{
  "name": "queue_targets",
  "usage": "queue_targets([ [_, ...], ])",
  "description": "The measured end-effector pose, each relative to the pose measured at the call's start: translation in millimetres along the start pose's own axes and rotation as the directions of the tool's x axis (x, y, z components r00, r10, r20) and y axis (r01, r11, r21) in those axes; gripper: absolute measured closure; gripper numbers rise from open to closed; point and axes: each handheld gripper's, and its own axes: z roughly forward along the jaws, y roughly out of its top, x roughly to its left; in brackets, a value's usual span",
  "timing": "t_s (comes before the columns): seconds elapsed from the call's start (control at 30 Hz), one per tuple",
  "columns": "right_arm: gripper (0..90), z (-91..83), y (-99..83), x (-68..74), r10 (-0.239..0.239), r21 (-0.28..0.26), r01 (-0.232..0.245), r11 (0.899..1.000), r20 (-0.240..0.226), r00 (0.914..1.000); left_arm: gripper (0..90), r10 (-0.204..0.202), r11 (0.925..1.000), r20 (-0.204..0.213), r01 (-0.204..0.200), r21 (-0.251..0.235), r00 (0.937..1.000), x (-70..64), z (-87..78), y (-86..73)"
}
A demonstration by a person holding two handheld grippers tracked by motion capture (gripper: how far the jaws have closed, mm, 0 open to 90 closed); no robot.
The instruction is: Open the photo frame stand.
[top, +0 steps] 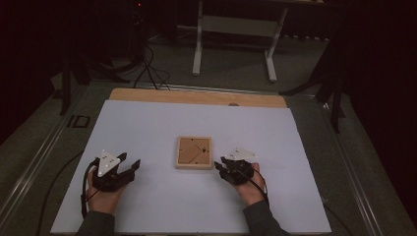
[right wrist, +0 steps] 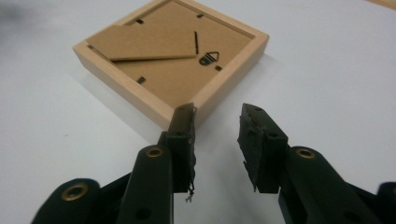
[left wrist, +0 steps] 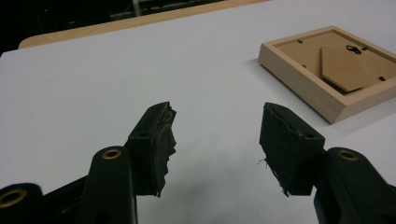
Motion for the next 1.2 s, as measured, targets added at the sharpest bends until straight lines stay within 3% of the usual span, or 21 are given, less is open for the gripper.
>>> queue_targets([
  [0.3, 88.9, 4.6, 0.5, 8.3, -0.043, -0.033, 0.043, 0.999, -0.002, 0.9991, 44.1, 0.016, 0.9999, 0.020, -0.016, 0.002, 0.9997, -7.1, -2.0, 2.3],
  [0.53, 89.9, 3.0, 1.7, 9.6, -0.052, -0.054, 0.052, 0.997, -0.006, 0.9986, 45.6, -0.006, 1.0000, 0.033, 0.006, 0.000, 0.9994, -9.9, -6.0, 5.0],
  [0.67, 89.9, 4.5, 2.0, 9.3, -0.044, -0.059, 0.043, 0.997, -0.013, 0.9990, 46.4, 0.021, 0.9996, 0.054, -0.021, 0.016, 0.9983, -17.2, -5.1, 9.0],
  [0.8, 89.9, 5.9, 3.8, 11.5, -0.049, -0.065, 0.047, 0.997, -0.021, 0.9986, 47.8, 0.052, 0.9980, 0.093, -0.055, 0.031, 0.9944, -28.8, -0.6, 13.8],
  [1.0, 89.8, 9.5, 4.8, 15.8, -0.062, -0.057, 0.061, 0.997, -0.026, 0.9977, 50.7, 0.108, 0.9908, 0.147, -0.118, 0.066, 0.9833, -48.5, 13.1, 18.7],
  [1.2, 89.8, 10.8, 5.1, 14.4, -0.059, -0.058, 0.057, 0.997, -0.034, 0.9976, 52.7, 0.126, 0.9840, 0.196, -0.148, 0.100, 0.9725, -63.0, 30.8, 23.7],
])
